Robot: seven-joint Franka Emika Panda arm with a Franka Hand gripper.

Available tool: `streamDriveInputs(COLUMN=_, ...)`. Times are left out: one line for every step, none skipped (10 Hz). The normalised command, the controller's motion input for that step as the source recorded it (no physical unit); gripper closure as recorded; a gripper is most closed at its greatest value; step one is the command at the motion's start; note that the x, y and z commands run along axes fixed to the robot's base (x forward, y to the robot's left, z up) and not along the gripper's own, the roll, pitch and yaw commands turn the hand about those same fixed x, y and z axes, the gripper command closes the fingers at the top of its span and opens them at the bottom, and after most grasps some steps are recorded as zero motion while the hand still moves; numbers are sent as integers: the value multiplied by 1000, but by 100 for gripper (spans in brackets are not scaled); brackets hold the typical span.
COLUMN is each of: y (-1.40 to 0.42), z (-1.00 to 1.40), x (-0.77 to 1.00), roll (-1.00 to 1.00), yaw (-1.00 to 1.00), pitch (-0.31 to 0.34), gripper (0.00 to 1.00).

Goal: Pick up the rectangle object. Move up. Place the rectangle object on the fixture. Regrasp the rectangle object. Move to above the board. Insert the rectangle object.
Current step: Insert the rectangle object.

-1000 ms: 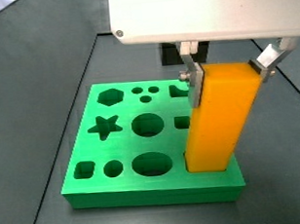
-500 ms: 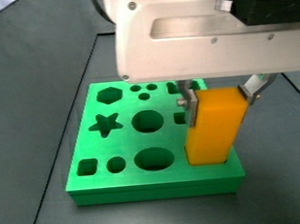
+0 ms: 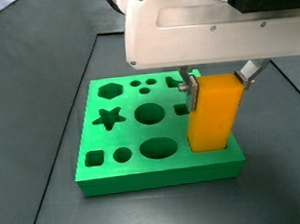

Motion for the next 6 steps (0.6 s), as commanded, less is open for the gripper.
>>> streamDriveInputs(y=-211, z=-409, x=-231, roll=340, yaw=354, pitch=-220, gripper=100)
streamDriveInputs(y=-77, z=-146, x=-86, roll=134, yaw=251, pitch=-183, gripper=100)
streamDriveInputs(y=0, z=0, x=-46, roll=0, yaw=0, pitch=-44, gripper=100)
streamDriveInputs(y=0, z=0, x=-9, roll=0, yaw=0, pitch=-39, gripper=100)
streamDriveInputs(y=0, z=0, x=-37, roll=0, yaw=0, pitch=-51, gripper=100)
streamDriveInputs(y=0, z=0, x=0, roll=0, yaw=0, pitch=0, gripper=100)
